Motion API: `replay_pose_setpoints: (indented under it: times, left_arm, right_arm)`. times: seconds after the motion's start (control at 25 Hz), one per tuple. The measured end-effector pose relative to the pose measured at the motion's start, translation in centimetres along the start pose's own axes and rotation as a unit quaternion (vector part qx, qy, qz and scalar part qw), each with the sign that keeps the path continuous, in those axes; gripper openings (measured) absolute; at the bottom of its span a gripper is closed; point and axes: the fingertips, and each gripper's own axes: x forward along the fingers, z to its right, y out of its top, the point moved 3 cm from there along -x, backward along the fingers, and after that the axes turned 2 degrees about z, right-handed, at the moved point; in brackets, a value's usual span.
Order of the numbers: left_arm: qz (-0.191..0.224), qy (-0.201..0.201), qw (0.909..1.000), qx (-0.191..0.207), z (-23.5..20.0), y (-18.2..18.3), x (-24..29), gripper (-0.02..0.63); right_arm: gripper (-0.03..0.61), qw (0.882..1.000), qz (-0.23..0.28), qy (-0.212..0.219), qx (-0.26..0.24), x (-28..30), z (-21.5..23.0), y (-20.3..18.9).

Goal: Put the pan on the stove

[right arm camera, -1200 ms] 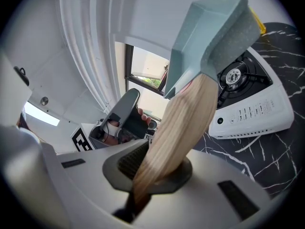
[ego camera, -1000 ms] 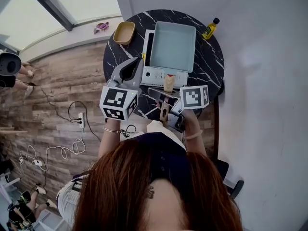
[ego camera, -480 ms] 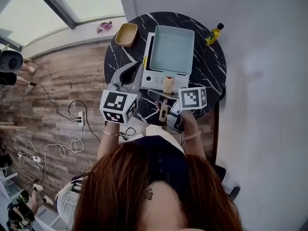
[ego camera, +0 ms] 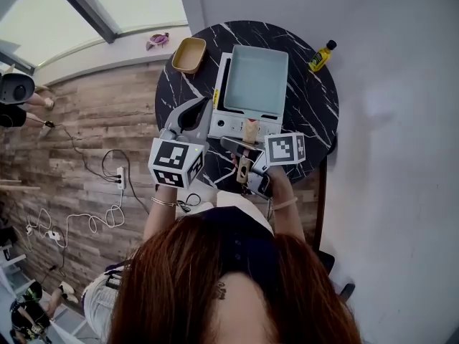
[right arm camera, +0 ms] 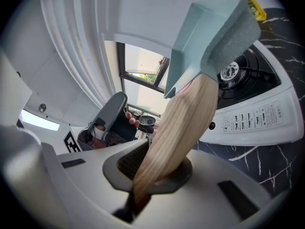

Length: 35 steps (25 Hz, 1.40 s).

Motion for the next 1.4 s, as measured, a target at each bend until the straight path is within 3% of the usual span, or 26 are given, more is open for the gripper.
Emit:
replay_pose_setpoints:
  times: [1.4]
  left_arm:
    - [-0.036,0.011,0.9993,0.003,-1.1,-1.6,2.7,0.011]
  right_arm:
    - [0.025,0.998,-0.032,0.001,0.047,1.2,6.1,1.3]
